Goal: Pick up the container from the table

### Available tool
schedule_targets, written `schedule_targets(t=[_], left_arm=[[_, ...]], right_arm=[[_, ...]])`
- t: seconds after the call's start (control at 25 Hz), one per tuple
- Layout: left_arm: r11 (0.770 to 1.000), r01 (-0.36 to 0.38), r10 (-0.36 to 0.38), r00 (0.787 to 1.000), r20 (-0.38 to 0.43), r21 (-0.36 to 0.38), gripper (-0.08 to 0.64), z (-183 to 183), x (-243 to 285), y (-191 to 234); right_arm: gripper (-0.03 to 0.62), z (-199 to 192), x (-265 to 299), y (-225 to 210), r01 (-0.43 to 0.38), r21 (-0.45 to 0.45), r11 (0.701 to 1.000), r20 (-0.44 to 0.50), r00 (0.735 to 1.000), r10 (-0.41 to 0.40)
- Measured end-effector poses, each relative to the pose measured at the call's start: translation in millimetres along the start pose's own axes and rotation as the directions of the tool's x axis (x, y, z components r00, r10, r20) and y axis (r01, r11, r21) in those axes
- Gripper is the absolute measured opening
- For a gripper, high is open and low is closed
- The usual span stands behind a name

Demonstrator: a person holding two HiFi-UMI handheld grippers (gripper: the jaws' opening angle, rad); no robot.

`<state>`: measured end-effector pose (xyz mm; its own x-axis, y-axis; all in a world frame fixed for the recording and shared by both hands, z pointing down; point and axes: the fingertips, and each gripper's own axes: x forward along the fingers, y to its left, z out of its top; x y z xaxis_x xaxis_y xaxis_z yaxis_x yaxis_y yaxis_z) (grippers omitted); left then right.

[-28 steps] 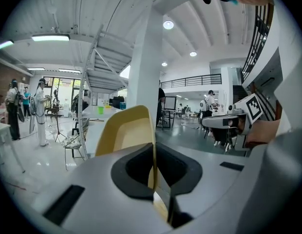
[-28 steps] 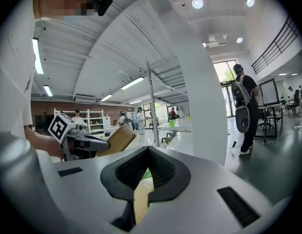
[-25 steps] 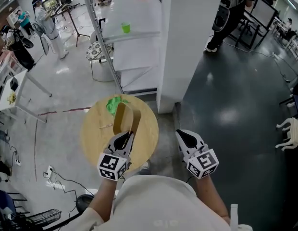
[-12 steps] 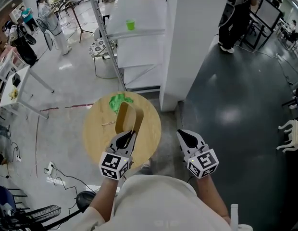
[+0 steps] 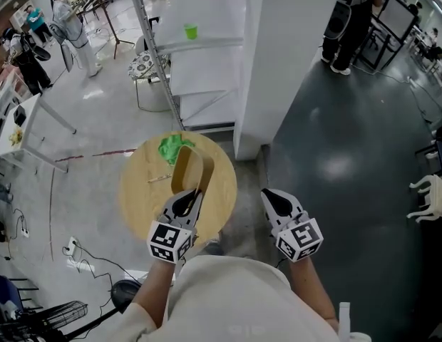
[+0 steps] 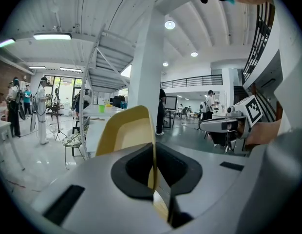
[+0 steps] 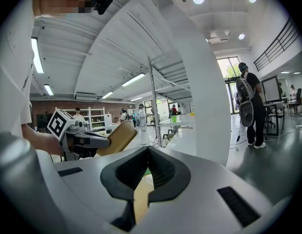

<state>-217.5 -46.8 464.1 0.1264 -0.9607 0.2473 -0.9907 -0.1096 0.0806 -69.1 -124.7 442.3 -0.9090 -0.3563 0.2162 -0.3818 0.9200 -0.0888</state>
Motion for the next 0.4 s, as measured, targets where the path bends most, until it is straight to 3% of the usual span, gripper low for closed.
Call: schedule_targets(t=[0.4], left_arm=[[1.000,-0.005,0.006,0.999,0.040,-0.014,0.029,7.9,-1.2,1.3]], right_arm=[[0.025,-3.8,-7.2,-6.6,0.039,0.012,0.999,-0.008,0.999,-0.038]])
